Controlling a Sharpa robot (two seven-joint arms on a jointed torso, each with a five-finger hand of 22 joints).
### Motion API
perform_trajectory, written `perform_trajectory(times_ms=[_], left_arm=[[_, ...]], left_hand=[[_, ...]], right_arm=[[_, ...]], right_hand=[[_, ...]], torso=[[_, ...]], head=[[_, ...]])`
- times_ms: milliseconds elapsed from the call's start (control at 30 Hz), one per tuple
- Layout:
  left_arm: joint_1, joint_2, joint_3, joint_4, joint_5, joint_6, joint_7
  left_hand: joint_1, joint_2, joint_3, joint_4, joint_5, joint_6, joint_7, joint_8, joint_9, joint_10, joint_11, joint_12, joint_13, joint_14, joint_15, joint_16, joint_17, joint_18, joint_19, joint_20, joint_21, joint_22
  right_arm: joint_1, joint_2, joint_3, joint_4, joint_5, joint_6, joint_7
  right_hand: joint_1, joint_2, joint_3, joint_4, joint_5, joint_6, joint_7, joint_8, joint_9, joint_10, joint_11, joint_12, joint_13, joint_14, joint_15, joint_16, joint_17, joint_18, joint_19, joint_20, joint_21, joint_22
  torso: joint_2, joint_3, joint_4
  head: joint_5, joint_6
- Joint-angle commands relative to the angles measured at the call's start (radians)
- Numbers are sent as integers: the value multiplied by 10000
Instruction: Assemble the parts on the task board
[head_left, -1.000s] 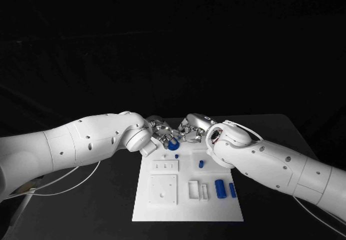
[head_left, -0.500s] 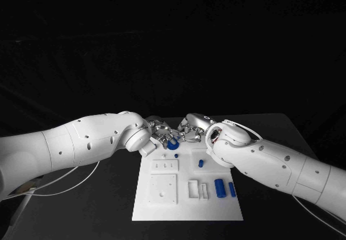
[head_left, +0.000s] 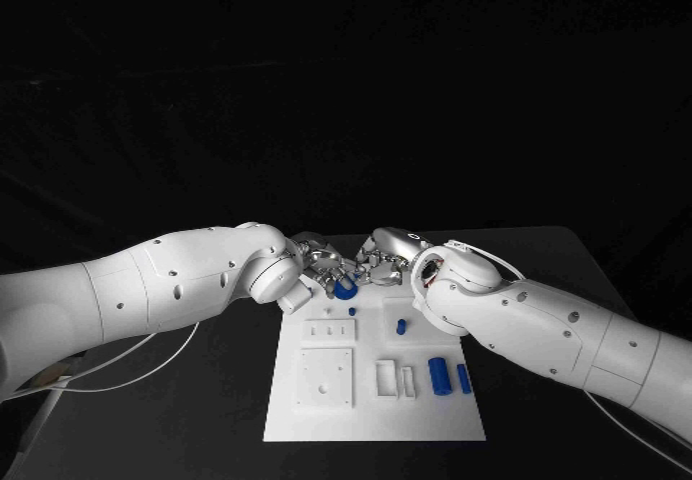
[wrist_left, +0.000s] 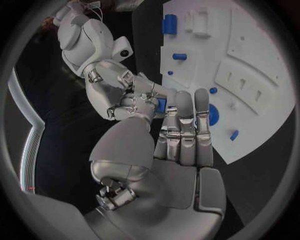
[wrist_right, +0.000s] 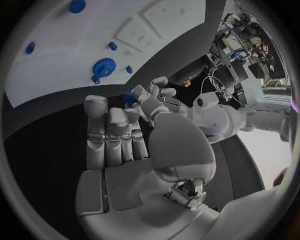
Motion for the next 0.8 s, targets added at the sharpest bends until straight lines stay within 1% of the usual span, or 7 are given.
perform_trajectory(times_ms=[33,200,267,367,667,733,800], left_arm=[[-26,-19,-17,-33,-6,144,-53],[-27,-25,-17,-39,-23,184,-62],[-27,-27,-17,-40,-27,190,-62],[-27,-27,-17,-43,-32,196,-61],[-29,-21,-16,-53,-63,197,-60],[-29,-21,-16,-56,-82,181,-58],[-31,-21,-16,-68,-104,145,-56]], left_hand=[[-23,77,762,-661,58,392,-286,-55,997,442,-71,82,45,-8,-80,100,47,-130,-26,-78,60,57],[-125,13,848,-742,200,501,-339,-62,1323,454,-120,331,185,-25,-126,349,113,-145,-28,-123,142,185],[-161,-12,867,-750,316,521,-354,-59,1462,449,-135,415,240,-31,-142,435,134,-154,-30,-141,172,230],[-199,-32,911,-736,328,495,-363,-63,1703,448,-140,450,298,-50,-149,505,114,-158,-35,-150,196,294],[-185,-82,916,-746,301,602,-403,-67,1805,464,-174,594,405,-20,-179,634,134,-166,-21,-176,232,362],[-187,-88,925,-757,356,635,-409,-68,1808,466,-181,627,421,-9,-189,665,144,-169,-13,-186,239,373],[-227,-136,922,-778,519,734,-443,-64,1825,478,-213,767,481,45,-219,740,170,-173,19,-211,272,401]], right_arm=[[17,-3,23,8,-86,4,45],[9,-9,22,2,-83,4,52],[6,-10,22,1,-81,5,55],[1,-11,22,3,-75,6,65],[-11,-11,22,-3,-34,-12,104],[-12,-17,22,-10,-15,-32,121],[-13,-26,22,-21,27,-67,153]], right_hand=[[6,117,59,-14,-6,2,11,23,5,-27,-1,-28,-8,72,8,-31,-10,-14,309,21,-46,702],[4,110,62,-14,-5,-23,15,25,6,-39,1,-54,-33,74,12,-38,-11,-13,305,25,-56,700],[4,110,62,-14,-5,-23,15,25,6,-39,1,-54,-33,74,12,-38,-11,-13,305,25,-56,700],[4,110,62,-14,-5,-23,15,25,6,-39,1,-54,-33,74,12,-38,-11,-13,305,25,-56,700],[-12,78,44,-7,-6,-89,30,23,3,-75,14,-100,-80,57,21,-92,-43,-7,295,33,-117,691],[-30,48,19,-1,4,-173,49,21,-2,-101,26,-133,-109,46,30,-113,-56,-3,286,40,-156,683],[-88,-23,-64,34,45,-332,79,21,-5,-145,49,-193,-164,29,46,-152,-85,7,272,52,-229,668]], torso=[[0,0,0],[1,1,0],[0,1,-2],[4,3,-1],[8,2,8],[9,2,5],[7,2,-4]], head=[[-5,0],[-12,-1],[-13,0],[-17,2],[-19,-12],[-19,-17],[-17,-18]])
